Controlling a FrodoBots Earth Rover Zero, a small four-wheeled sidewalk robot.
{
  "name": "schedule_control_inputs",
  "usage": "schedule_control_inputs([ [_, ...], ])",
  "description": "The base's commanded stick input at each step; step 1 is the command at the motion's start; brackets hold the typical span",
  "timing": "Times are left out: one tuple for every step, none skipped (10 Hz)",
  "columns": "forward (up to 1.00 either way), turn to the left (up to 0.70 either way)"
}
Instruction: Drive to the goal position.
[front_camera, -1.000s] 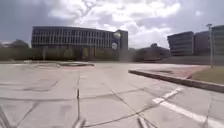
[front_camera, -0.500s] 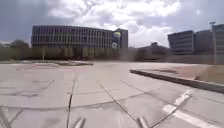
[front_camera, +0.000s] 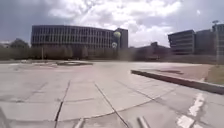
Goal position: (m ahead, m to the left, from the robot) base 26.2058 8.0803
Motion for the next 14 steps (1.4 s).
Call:
schedule_control_inputs([
  [0.7,0.0],
  [0.7,0.0],
  [0.7,0.0],
  [0.7,0.0],
  [0.7,0.0],
  [0.7,0.0],
  [0.7,0.0],
  [0.7,0.0],
  [0.7,0.0],
  [0.7,0.0],
  [0.7,0.0],
  [0.7,0.0],
  [0.7,0.0],
  [0.7,0.0],
])
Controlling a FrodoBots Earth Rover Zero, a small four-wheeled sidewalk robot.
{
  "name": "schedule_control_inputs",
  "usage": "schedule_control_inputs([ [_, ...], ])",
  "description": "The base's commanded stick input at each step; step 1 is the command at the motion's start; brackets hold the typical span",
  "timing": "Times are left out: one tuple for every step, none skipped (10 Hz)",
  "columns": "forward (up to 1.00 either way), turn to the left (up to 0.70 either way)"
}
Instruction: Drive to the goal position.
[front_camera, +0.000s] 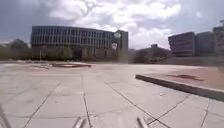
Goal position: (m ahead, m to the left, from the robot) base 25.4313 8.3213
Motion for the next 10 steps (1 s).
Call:
schedule_control_inputs([
  [0.7,0.0],
  [0.7,0.0],
  [0.7,0.0],
  [0.7,0.0],
  [0.7,0.0],
  [0.7,0.0],
  [0.7,0.19],
  [0.7,0.35],
  [0.7,0.35],
  [0.7,0.25],
])
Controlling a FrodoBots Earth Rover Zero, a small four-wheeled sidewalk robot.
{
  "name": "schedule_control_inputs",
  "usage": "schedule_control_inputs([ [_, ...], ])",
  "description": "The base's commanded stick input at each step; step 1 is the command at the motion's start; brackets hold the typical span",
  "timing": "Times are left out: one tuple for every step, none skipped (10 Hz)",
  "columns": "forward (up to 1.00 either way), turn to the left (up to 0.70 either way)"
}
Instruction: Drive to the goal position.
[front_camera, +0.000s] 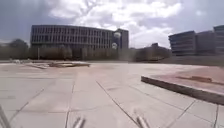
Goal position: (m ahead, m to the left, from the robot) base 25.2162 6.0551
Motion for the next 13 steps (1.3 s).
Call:
schedule_control_inputs([
  [0.7,0.0],
  [0.7,0.0],
  [0.7,0.0],
  [0.7,0.0],
  [0.7,0.0],
  [0.7,0.0],
  [0.7,0.0],
  [0.7,0.0],
  [0.7,0.0],
  [0.7,0.0],
  [0.7,0.0],
  [0.7,0.0],
  [0.7,0.0],
])
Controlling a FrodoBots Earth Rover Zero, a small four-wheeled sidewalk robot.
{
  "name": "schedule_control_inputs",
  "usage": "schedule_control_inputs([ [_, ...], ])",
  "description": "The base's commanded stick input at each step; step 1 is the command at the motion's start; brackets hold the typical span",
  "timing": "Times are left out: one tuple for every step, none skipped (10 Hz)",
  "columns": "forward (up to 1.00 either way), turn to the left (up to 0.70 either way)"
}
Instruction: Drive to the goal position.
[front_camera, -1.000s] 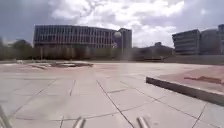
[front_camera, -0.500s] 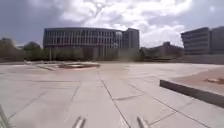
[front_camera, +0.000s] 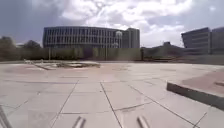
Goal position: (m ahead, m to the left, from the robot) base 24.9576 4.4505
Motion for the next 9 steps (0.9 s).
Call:
schedule_control_inputs([
  [0.7,0.0],
  [0.7,0.0],
  [0.7,0.0],
  [0.7,0.0],
  [0.7,0.0],
  [0.7,0.0],
  [0.7,0.0],
  [0.7,0.0],
  [0.7,0.0],
])
